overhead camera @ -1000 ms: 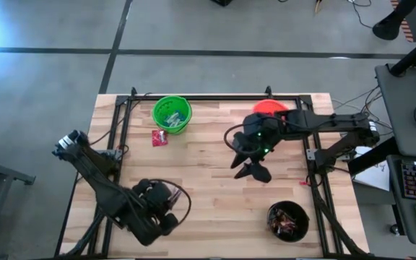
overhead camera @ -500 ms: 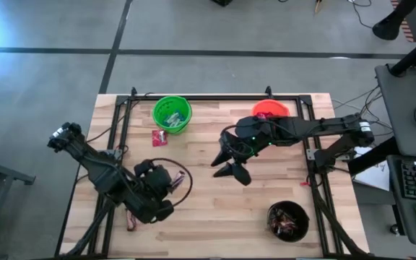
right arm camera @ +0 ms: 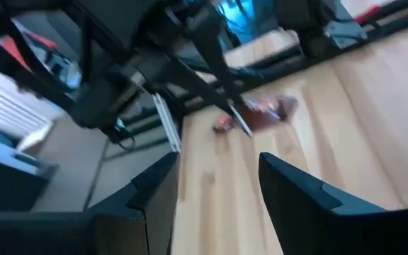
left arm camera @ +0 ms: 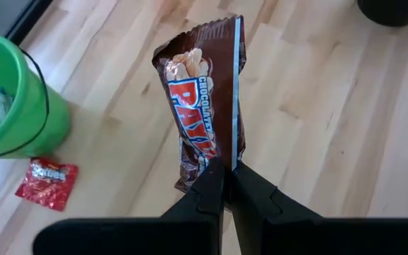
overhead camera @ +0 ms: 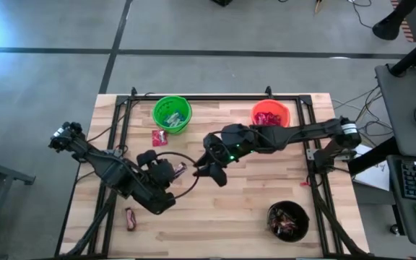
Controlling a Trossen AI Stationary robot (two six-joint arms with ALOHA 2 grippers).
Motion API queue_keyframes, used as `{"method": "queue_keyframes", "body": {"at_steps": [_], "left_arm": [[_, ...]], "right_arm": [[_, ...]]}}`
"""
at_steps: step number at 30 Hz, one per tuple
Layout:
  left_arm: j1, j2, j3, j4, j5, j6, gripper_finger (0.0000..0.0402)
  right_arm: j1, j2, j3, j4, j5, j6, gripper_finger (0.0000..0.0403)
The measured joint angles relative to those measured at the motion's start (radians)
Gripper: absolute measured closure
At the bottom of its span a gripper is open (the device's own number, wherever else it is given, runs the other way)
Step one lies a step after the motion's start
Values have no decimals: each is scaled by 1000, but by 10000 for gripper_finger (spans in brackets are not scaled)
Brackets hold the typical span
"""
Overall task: Sort candy
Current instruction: Put the brown candy into the black bucket
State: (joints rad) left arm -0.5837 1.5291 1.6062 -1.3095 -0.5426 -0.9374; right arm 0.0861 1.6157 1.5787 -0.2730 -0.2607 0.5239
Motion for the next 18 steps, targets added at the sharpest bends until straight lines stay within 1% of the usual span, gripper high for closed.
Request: {"method": "queue_keyframes", "body": {"at_steps": [5, 9, 15, 18], "left_arm": [[3, 0, 0, 0, 0, 34, 401], [6, 0, 0, 2, 0, 56, 401], [17, 0, 0, 9, -23, 92, 401], [27, 0, 0, 25, -25, 119, 401]], "right_arm": [[-1, 25, 0, 80, 10, 51, 218], [1, 24, -1, 76, 99, 72, 218], [4, 24, -2, 78, 109, 136, 218], [11, 23, -4, 77, 133, 142, 218]]}}
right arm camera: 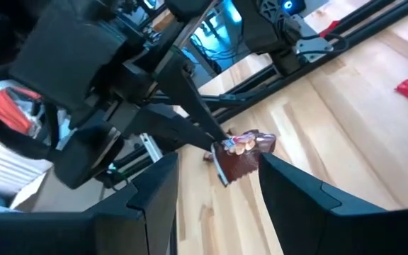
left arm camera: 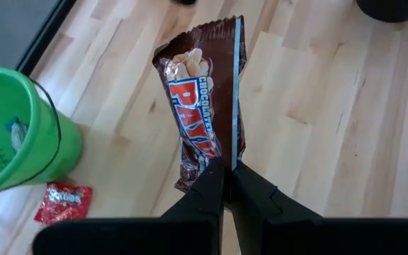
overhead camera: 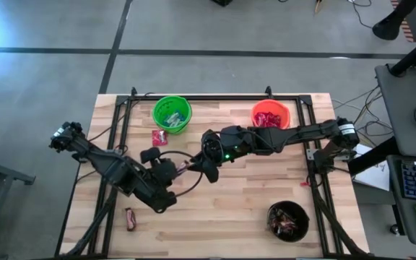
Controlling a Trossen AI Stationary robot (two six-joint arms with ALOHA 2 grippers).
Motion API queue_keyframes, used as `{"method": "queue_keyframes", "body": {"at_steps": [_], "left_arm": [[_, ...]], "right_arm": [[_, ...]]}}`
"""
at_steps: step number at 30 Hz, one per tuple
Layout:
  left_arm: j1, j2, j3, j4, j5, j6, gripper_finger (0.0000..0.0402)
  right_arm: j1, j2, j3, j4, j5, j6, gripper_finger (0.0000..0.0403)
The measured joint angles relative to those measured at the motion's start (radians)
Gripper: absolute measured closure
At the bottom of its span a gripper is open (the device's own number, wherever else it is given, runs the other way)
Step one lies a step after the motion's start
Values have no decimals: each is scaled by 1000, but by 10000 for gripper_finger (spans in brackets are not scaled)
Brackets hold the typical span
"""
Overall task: Sort candy
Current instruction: Put the brown candy into the black bucket
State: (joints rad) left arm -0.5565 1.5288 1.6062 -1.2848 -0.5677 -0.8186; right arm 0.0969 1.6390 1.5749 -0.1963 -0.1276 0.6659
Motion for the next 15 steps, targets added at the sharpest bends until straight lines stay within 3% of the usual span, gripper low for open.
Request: {"method": "queue_keyframes", "body": {"at_steps": [15], "left_arm": [[29, -6, 1, 11, -28, 68, 401]], "right_arm": [[2, 0, 0, -35, 53, 75, 218]]}}
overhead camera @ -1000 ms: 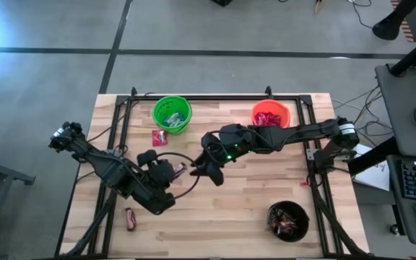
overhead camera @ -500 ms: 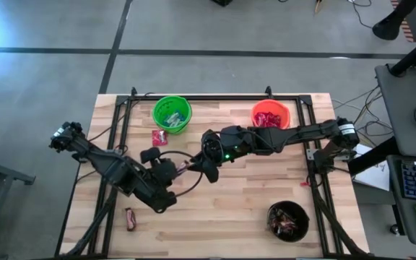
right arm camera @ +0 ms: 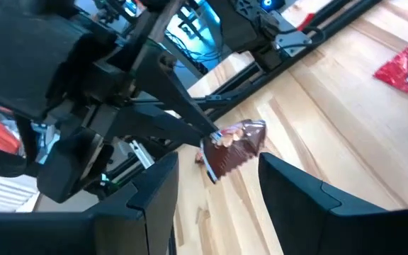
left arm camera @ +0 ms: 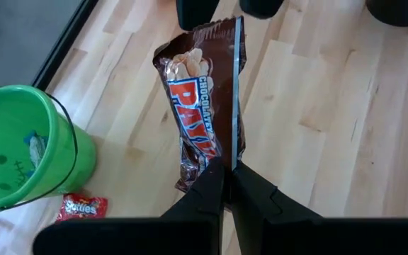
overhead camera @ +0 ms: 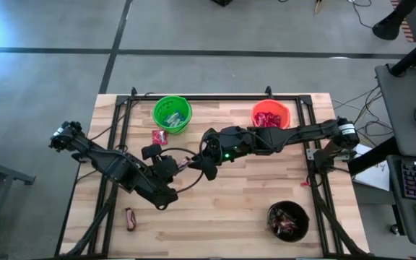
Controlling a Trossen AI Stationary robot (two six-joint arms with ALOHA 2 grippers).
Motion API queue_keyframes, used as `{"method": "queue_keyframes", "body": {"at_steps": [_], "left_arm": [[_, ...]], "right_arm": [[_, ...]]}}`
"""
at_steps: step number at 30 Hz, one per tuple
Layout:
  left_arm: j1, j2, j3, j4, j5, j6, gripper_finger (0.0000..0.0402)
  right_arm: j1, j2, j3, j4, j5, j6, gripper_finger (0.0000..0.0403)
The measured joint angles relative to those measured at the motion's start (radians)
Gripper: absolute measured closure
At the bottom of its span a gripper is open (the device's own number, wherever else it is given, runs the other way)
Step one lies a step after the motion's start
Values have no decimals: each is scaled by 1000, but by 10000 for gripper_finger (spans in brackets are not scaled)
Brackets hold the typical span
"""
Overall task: Sort candy
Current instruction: Put the brown candy into the black bucket
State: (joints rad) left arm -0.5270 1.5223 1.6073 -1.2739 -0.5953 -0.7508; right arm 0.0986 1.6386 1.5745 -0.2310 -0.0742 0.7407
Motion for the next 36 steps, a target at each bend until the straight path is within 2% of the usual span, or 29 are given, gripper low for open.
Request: {"method": "queue_keyframes", "body": {"at_steps": [26, 30, 36], "left_arm": [[63, 0, 0, 176, -11, 210, 402], [67, 0, 0, 177, -11, 217, 402], [67, 0, 0, 177, -11, 220, 402]], "right_arm": [[0, -1, -8, -3, 26, 28, 221], [-1, -1, -8, -13, 27, 30, 258], [-1, -2, -8, -40, 27, 13, 373]]}}
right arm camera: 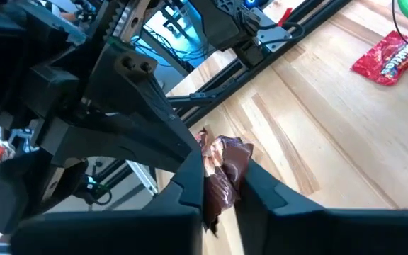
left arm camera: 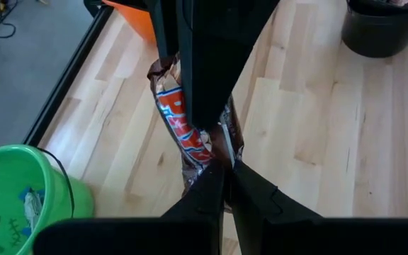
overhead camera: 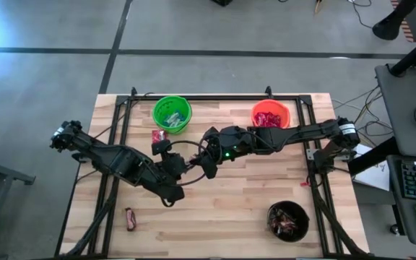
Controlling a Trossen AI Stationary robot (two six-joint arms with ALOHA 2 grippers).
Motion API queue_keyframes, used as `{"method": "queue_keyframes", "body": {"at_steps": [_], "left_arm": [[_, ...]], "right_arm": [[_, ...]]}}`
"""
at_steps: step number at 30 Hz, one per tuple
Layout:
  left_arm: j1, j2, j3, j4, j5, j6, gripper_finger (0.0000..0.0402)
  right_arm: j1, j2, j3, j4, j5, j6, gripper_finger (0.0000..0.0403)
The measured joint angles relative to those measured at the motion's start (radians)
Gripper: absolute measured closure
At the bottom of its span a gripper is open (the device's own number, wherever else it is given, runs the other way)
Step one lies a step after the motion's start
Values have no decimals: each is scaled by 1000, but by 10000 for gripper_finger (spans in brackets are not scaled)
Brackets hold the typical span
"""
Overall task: Sort candy
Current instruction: Put the brown candy into the black bucket
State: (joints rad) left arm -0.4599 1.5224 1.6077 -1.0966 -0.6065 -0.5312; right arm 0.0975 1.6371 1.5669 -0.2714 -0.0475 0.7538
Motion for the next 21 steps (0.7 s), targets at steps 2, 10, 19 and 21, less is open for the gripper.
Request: {"method": "queue_keyframes", "body": {"at_steps": [2, 10, 19, 21], "left_arm": [[0, 0, 0, 0, -1, 0, 402], [1, 1, 0, -11, -8, -12, 400], [5, 0, 0, -117, -16, -93, 349], [5, 0, 1, -146, -12, -100, 333]], "right_arm": [[0, 0, 0, 0, 0, -7, 377], [0, -2, 0, -23, -1, -18, 378], [3, -40, -2, -172, -16, -36, 381], [9, -63, 7, -264, -23, -40, 381]]}}
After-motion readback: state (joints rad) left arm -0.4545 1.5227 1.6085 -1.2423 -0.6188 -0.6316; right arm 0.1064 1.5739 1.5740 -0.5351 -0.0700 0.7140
